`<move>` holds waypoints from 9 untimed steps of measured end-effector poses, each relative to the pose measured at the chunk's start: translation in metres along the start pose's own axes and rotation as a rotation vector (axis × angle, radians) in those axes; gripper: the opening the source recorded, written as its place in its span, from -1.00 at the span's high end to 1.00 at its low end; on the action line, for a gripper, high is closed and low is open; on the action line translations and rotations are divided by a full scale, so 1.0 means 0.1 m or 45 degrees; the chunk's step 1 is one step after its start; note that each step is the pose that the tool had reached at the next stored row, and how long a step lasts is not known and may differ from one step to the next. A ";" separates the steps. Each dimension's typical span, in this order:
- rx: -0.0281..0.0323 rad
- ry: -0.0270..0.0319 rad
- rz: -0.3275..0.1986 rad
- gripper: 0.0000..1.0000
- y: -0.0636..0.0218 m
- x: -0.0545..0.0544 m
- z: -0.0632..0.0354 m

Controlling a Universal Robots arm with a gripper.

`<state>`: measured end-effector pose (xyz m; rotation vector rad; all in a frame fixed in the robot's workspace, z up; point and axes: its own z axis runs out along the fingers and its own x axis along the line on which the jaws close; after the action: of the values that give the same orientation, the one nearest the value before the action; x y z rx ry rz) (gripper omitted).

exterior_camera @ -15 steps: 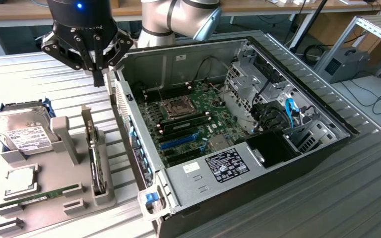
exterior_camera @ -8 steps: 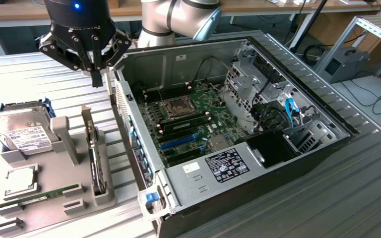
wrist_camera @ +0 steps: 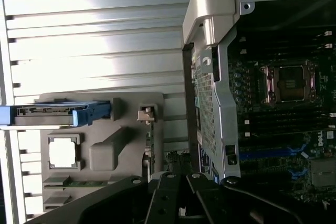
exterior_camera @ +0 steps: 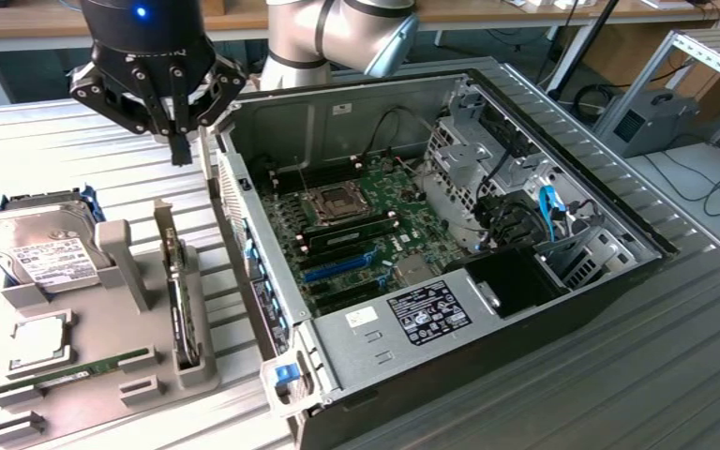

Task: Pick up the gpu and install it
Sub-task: 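Reach for the gpu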

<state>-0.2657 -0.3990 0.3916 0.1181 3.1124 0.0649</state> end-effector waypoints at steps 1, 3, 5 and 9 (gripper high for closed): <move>0.0000 0.0000 0.000 0.79 0.000 0.00 0.000; 0.0000 0.0000 0.000 0.79 -0.001 0.01 0.001; 0.0000 0.0001 0.000 0.79 -0.002 0.02 0.000; 0.0000 0.0001 0.000 0.79 -0.004 0.05 0.000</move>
<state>-0.2703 -0.3990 0.3915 0.1180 3.1125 0.0648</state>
